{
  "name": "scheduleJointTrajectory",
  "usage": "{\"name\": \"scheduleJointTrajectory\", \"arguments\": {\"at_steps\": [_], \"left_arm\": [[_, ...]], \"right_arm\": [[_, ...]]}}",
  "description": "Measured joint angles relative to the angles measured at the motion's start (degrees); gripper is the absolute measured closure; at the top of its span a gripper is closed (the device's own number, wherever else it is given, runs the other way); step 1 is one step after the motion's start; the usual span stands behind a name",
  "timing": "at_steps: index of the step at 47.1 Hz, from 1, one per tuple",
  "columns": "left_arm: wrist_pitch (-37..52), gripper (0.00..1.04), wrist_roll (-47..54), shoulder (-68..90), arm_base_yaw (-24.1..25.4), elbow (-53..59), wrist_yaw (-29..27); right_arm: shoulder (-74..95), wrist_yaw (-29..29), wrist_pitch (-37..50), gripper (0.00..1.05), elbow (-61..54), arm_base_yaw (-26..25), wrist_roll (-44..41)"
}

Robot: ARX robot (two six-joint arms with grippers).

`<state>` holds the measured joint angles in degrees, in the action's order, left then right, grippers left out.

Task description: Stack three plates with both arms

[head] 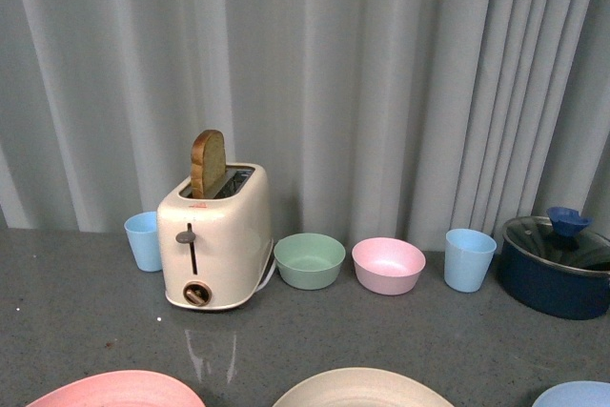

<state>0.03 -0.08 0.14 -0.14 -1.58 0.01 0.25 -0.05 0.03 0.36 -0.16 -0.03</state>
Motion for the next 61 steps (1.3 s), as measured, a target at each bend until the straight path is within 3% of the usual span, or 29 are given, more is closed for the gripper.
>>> {"name": "scheduleJointTrajectory", "arguments": {"at_steps": [49,51,56,58,61], "left_arm": [[0.0,0.07,0.0,0.0,0.0,0.0,0.0],[-2.23,0.07,-0.5,1.29,0.55,-0.66,1.53],[-22.23,0.07,-2.27,14.82,3.3,-9.75,11.43],[-22.43,0.07,-1.99,19.71,4.92,-11.93,14.6],[-15.82,0.07,0.17,28.59,6.75,-17.4,17.03]], "right_arm": [[0.0,0.0,0.0,0.07,0.0,0.0,0.0],[0.0,0.0,0.0,0.07,0.0,0.0,0.0],[0.0,-0.15,0.0,0.07,0.0,0.0,0.0],[0.0,0.0,0.0,0.07,0.0,0.04,0.0],[0.0,0.0,0.0,0.07,0.0,0.02,0.0]]}}
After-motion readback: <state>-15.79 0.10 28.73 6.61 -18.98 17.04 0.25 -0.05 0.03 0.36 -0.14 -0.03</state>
